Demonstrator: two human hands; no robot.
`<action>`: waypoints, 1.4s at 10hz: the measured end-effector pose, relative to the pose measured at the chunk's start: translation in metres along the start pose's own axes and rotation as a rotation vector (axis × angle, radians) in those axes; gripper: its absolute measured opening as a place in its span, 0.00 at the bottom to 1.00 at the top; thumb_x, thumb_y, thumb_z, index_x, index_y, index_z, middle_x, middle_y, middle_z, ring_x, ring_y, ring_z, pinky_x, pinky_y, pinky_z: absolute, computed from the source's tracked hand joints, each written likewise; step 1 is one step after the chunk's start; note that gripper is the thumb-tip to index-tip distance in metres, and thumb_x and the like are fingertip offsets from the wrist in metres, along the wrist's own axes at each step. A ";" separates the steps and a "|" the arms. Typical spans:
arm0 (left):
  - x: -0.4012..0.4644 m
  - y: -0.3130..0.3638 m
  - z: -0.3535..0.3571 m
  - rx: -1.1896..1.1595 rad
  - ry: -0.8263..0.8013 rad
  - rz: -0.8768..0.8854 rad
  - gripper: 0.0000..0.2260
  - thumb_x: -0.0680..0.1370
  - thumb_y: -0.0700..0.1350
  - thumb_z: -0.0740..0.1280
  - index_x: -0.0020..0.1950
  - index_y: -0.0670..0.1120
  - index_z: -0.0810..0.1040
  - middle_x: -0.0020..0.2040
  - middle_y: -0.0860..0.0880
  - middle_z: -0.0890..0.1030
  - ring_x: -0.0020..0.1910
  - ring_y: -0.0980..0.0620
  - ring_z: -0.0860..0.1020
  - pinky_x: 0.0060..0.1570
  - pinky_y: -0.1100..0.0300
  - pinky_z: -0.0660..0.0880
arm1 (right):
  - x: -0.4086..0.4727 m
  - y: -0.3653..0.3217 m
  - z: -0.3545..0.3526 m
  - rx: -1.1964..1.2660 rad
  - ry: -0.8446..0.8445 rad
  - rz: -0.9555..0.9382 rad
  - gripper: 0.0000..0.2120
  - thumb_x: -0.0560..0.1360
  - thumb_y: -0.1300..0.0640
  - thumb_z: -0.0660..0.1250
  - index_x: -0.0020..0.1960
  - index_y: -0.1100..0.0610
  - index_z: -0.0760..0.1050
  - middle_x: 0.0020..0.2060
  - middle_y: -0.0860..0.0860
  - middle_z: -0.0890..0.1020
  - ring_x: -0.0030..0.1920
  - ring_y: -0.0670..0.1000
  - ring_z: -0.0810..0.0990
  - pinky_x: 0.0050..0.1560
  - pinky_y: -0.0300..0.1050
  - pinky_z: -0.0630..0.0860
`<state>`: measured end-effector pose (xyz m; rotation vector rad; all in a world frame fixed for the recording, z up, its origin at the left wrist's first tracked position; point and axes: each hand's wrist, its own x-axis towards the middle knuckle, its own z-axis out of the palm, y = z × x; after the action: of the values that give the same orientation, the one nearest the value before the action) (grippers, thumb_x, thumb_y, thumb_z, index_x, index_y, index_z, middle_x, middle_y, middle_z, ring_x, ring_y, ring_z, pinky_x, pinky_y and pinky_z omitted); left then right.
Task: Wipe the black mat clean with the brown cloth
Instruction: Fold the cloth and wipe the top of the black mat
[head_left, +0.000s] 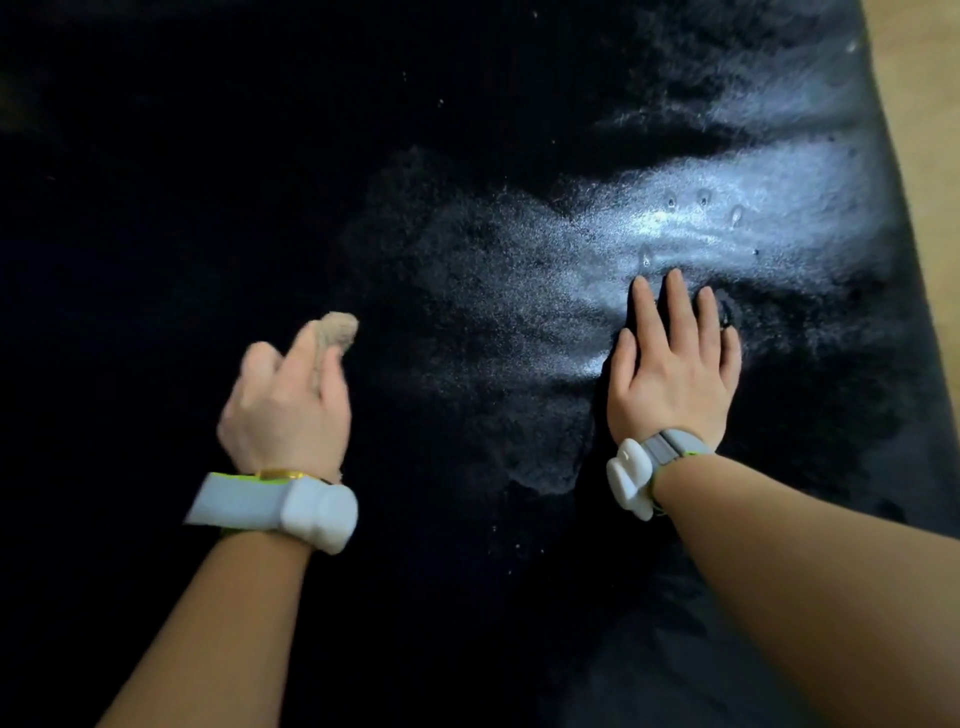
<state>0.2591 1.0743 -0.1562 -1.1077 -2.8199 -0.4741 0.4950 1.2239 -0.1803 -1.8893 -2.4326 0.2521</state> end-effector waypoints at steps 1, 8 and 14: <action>-0.008 0.009 0.001 -0.005 -0.004 0.077 0.11 0.76 0.49 0.64 0.57 0.52 0.80 0.36 0.42 0.70 0.29 0.40 0.73 0.26 0.52 0.70 | 0.000 0.000 0.000 -0.005 0.002 -0.003 0.24 0.81 0.46 0.49 0.76 0.42 0.55 0.77 0.45 0.55 0.77 0.52 0.50 0.75 0.54 0.45; -0.052 0.040 -0.001 -0.048 -0.033 0.107 0.11 0.75 0.50 0.65 0.54 0.53 0.82 0.34 0.45 0.71 0.28 0.42 0.73 0.24 0.55 0.71 | 0.000 -0.001 -0.001 -0.006 0.003 -0.003 0.24 0.80 0.47 0.50 0.76 0.42 0.56 0.77 0.46 0.56 0.77 0.52 0.51 0.75 0.54 0.46; -0.035 -0.006 0.009 0.064 0.019 0.235 0.07 0.75 0.46 0.66 0.47 0.45 0.80 0.36 0.42 0.72 0.29 0.42 0.73 0.26 0.57 0.65 | 0.002 0.001 -0.005 0.017 -0.056 -0.020 0.23 0.81 0.46 0.46 0.77 0.41 0.52 0.78 0.46 0.52 0.77 0.51 0.47 0.76 0.55 0.44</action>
<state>0.2815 1.0504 -0.1721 -1.3895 -2.6217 -0.3687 0.4966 1.2269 -0.1755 -1.8755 -2.4748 0.3277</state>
